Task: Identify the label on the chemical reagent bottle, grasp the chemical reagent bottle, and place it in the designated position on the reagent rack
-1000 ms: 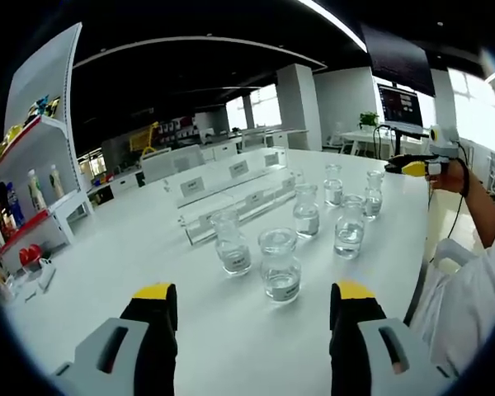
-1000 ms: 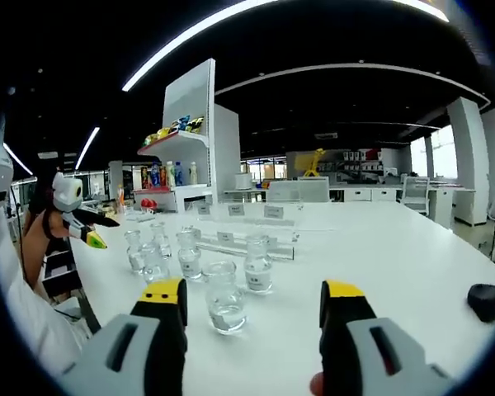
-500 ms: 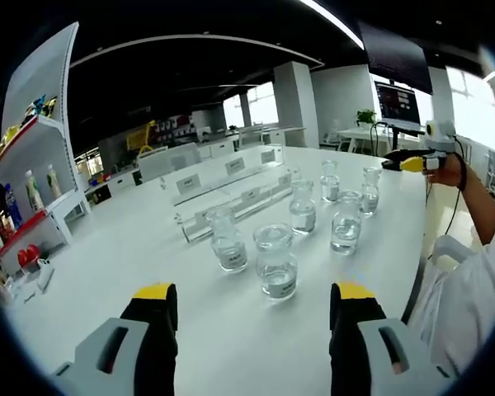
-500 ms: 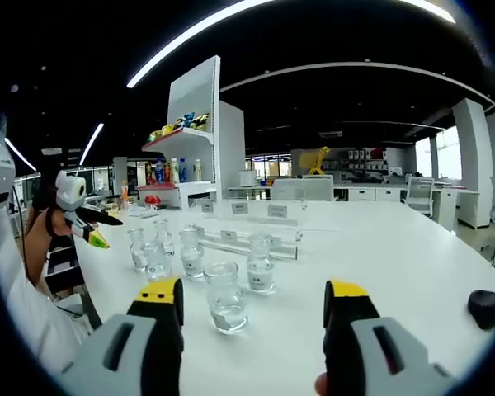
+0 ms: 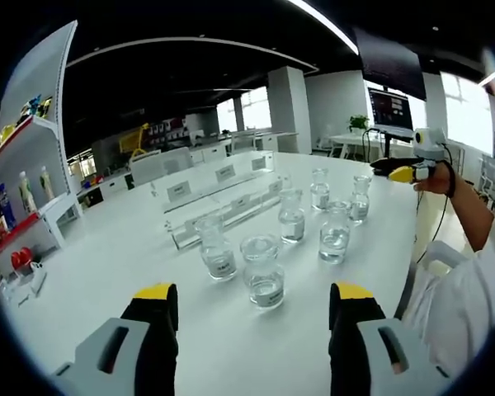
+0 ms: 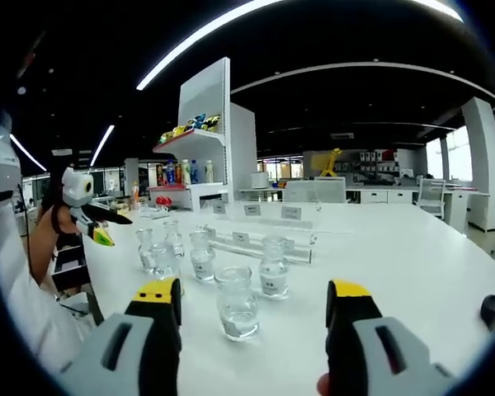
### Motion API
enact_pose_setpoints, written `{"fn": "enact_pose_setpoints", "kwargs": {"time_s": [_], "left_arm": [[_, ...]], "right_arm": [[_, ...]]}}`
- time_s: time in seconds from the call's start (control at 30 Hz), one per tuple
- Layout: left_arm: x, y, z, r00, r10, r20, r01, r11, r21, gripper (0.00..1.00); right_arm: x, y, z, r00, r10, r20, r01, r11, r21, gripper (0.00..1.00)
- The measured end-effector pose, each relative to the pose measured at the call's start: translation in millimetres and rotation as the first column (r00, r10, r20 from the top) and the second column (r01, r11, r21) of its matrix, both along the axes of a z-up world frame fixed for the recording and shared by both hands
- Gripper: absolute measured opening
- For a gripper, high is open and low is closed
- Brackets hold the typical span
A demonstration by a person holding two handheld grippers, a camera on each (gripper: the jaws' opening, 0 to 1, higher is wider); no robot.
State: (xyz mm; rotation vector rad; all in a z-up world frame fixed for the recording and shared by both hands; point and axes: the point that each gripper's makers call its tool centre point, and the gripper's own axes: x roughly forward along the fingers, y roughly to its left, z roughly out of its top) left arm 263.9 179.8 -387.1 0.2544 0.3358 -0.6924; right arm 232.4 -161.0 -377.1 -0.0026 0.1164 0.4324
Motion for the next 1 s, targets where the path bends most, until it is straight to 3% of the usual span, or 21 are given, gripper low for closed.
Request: {"fn": "enact_pose_setpoints", "kwargs": {"time_s": [0.37, 1.0], "left_arm": [[-2.5, -2, -1.3, 1.0, -0.017, -0.01, 0.016, 1.0, -0.011, 0.75], [-2.4, 2, -5.6, 1.0, -0.015, -0.019, 0.015, 1.0, 0.003, 0.74]], "right_arm": [[4, 15, -8.1, 0.999, 0.048, -0.018, -0.048, 0.998, -0.033, 0.71], [17, 33, -22.5, 0.997, 0.073, -0.035, -0.074, 0.997, -0.025, 0.7]]}}
